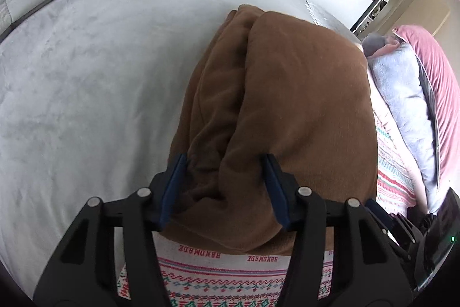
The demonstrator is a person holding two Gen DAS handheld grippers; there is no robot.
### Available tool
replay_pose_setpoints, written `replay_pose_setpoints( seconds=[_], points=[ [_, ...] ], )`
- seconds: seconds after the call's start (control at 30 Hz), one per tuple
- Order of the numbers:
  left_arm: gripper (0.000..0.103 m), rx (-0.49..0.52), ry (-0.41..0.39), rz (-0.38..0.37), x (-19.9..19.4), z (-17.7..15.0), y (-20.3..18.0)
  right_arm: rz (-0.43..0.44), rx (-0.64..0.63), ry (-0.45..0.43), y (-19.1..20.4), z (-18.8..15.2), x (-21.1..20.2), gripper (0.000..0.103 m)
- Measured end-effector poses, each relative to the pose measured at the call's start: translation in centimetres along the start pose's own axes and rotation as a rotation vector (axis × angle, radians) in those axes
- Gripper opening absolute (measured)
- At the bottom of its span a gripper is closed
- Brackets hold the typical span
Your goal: Fold large clothes
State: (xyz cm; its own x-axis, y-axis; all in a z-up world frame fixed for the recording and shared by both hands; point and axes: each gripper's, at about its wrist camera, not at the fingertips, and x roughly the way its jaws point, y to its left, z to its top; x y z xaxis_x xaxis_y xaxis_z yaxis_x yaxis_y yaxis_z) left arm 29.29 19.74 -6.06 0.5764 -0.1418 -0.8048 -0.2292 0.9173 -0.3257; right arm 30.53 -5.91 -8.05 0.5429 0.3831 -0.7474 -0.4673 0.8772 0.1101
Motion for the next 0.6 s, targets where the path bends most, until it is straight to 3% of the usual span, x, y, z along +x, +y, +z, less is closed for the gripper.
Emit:
replay_pose_setpoints(
  seconds=[0.1, 0.27, 0.37, 0.5, 0.6],
  points=[
    [0.057, -0.005, 0.024, 0.017, 0.8, -0.4, -0.1, 0.026, 0.018, 0.01, -0.7, -0.8, 0.8, 0.02],
    [0.058, -0.054, 0.064, -0.035, 1.6, -0.4, 1.3, 0.055, 0.025, 0.029, -1.2, -0.9, 0.9, 0.02],
    [0.058, -0.044, 0.065, -0.025, 1.8, -0.6, 1.2, 0.059, 0.032, 0.045, -1.3, -0.5, 1.0, 0.02],
    [0.058, -0.047, 0.07, -0.018, 2.1, -0.5, 0.9, 0.084, -0.04, 0.069, -1.5, 2.4, -0.4, 0.022],
    [0.059, -0.062, 0.085, -0.031, 2.4, -0.3, 1.0, 0.008, -0.037, -0.025, -3.0, 6.7, -1.7, 0.033]
  ],
)
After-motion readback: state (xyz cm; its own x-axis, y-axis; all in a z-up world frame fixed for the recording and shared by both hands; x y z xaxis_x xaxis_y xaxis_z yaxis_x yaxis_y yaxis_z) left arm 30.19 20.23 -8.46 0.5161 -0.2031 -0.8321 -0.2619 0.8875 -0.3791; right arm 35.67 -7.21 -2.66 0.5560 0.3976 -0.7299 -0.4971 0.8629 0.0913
